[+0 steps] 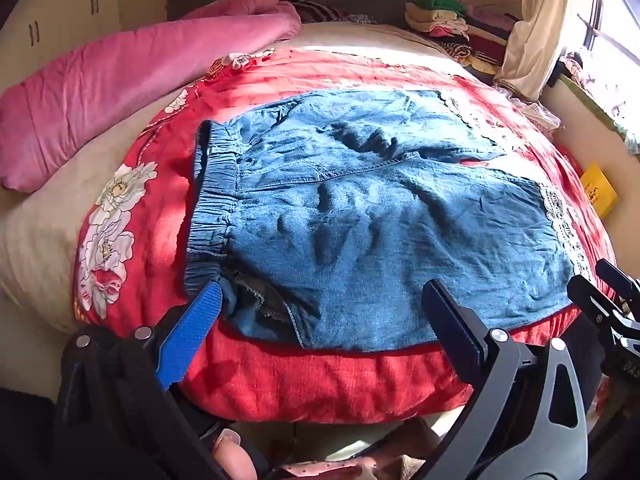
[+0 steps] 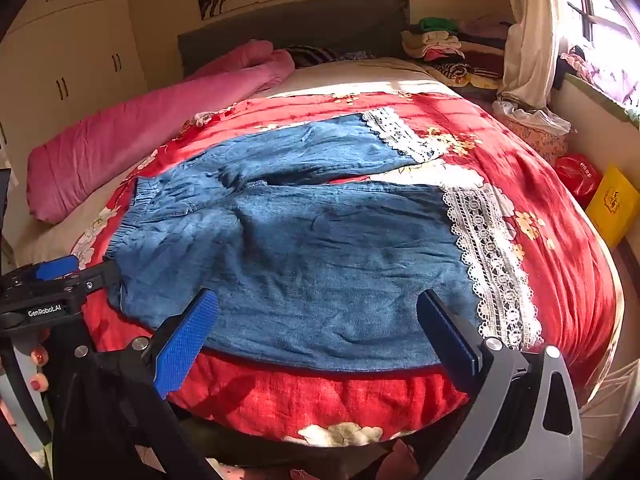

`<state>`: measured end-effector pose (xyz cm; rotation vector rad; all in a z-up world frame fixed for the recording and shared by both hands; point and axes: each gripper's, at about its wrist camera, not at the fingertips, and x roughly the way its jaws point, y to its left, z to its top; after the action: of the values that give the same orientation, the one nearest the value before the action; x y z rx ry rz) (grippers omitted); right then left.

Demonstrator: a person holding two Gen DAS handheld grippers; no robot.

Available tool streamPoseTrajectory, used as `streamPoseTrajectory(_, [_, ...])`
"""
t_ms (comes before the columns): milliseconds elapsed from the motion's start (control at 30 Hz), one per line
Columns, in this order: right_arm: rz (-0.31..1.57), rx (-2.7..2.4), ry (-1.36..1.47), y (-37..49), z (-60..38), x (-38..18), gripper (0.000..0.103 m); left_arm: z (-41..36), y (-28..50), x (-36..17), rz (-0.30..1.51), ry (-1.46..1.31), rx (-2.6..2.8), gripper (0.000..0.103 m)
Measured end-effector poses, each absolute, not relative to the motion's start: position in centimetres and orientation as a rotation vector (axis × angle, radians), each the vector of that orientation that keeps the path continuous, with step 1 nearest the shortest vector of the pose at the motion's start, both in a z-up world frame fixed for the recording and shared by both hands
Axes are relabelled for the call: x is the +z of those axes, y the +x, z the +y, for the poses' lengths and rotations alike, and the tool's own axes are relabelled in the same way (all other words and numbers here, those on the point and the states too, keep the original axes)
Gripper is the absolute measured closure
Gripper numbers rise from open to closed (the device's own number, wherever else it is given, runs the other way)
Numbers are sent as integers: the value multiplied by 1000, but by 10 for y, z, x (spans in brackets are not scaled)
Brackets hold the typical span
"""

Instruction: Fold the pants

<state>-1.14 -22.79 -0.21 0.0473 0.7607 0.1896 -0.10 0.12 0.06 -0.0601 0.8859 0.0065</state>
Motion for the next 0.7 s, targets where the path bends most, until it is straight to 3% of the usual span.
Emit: streamPoseTrajectory(700, [743,192,40,-17,-224,4,4,0,-3,3,888,-58,2,9])
